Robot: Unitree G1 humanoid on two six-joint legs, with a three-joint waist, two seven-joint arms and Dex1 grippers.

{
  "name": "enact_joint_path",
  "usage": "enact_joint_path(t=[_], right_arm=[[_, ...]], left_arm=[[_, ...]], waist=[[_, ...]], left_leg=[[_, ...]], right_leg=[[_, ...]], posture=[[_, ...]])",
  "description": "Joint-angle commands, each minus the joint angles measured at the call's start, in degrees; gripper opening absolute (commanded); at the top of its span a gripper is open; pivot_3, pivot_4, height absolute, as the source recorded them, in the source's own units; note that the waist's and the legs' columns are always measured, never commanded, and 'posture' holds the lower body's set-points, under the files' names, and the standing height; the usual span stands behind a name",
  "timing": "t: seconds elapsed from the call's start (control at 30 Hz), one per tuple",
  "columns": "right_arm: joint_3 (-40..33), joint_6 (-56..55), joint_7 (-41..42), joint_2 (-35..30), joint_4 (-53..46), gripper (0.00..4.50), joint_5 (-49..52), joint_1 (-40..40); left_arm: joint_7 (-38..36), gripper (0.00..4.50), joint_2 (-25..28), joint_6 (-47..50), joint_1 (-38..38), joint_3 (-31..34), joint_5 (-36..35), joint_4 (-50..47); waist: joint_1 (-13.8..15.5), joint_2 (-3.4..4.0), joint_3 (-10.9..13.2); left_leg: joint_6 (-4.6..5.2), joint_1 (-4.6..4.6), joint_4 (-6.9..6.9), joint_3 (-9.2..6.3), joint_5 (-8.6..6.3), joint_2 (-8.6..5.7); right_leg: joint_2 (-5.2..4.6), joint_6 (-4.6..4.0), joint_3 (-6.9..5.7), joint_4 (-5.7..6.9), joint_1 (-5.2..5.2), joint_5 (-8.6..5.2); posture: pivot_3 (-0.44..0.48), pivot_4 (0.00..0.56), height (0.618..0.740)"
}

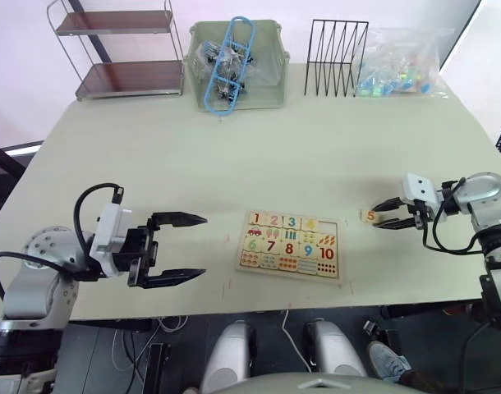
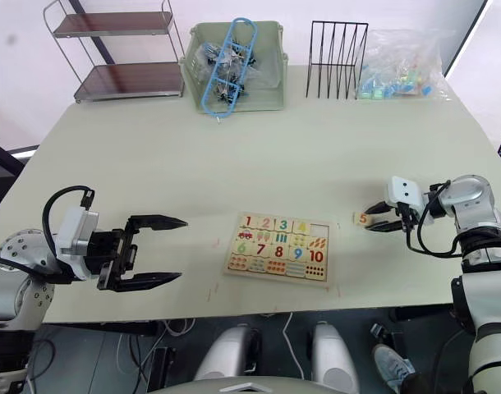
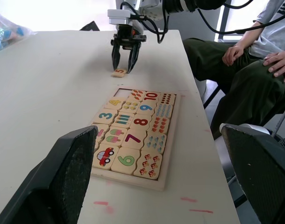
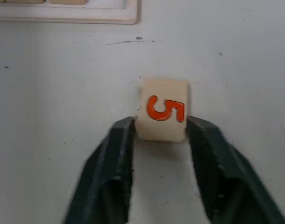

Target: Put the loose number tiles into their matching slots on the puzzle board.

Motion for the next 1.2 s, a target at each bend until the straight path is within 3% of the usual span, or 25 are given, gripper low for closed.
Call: enact_joint_path(t=[0.03, 0.2, 0.37, 0.6, 0.73, 0.9, 1.2], right_arm=[[-0.15, -0.29, -0.59, 0.07, 0.93, 0.85, -0.71, -0.01], [-2.16, 4.03, -1.13, 0.27, -1.99, 0.85, 1.54, 0.37], [-3.16, 11.05, -2.11, -0.77, -11.89, 0.85, 3.91, 3.83], [-4.66, 39.07, -9.29, -3.76, -47.73, 0.85, 8.24, 14.63], [-3.93, 53.45, -14.08, -5.57, -61.70, 0.85, 8.83, 17.30], [-1.98, 67.42, -16.78, -6.85, -74.33, 0.85, 12.07, 17.01], [7.41, 82.29, -19.59, -9.91, -84.23, 0.85, 12.68, 10.73]], left_arm=[[0.59, 4.50, 0.29, -0.34, 0.41, 1.53, -0.38, -1.27], [1.02, 4.50, 0.73, 0.14, 0.27, 1.64, -0.59, -1.75], [1.18, 4.50, 0.86, 0.31, 0.25, 1.56, -0.64, -1.88], [0.58, 4.50, 0.22, -0.30, -0.74, 0.14, 0.09, -0.63], [0.32, 4.50, 0.12, -0.50, -1.02, -0.10, 0.22, -0.17], [-0.31, 4.50, 0.00, -0.90, -1.29, -0.26, 0.41, 0.70], [0.06, 4.50, 0.07, -1.70, -0.54, 0.94, 1.07, 2.29]], waist=[[-0.18, 0.00, 0.00], [-0.45, 0.00, 0.00], [-0.45, 0.04, 0.02], [-0.23, 0.11, 0.07], [-0.16, 0.12, 0.07], [-0.09, 0.12, 0.08], [-0.22, 0.11, 0.10]], left_leg=[[0.00, 0.00, 0.00, 0.00, 0.00, 0.00], [0.00, 0.00, -0.01, -0.10, 0.00, 0.00], [0.00, -0.01, -0.02, -0.31, 0.00, 0.00], [0.00, -0.07, -0.02, -0.42, 0.00, -0.01], [0.00, -0.09, -0.02, -0.45, 0.00, -0.02], [0.00, -0.12, -0.02, -0.47, 0.00, -0.03], [0.00, -0.19, -0.02, -0.47, 0.00, -0.03]], right_leg=[[0.00, 0.00, 0.00, 0.01, 0.00, 0.00], [0.00, 0.00, 0.01, 0.02, 0.00, 0.00], [-0.01, 0.00, 0.01, 0.05, -0.02, 0.00], [-0.03, 0.00, -0.05, 0.08, -0.05, 0.00], [-0.02, 0.00, -0.08, 0.08, -0.06, -0.01], [-0.02, 0.00, -0.11, 0.05, -0.07, -0.02], [-0.03, 0.00, -0.12, 0.01, -0.15, -0.02]], posture=[[0.000, 0.150, 0.740], [0.000, 0.150, 0.740], [0.000, 0.150, 0.740], [0.000, 0.150, 0.740], [0.000, 0.150, 0.740], [0.000, 0.150, 0.740], [0.000, 0.150, 0.740]])
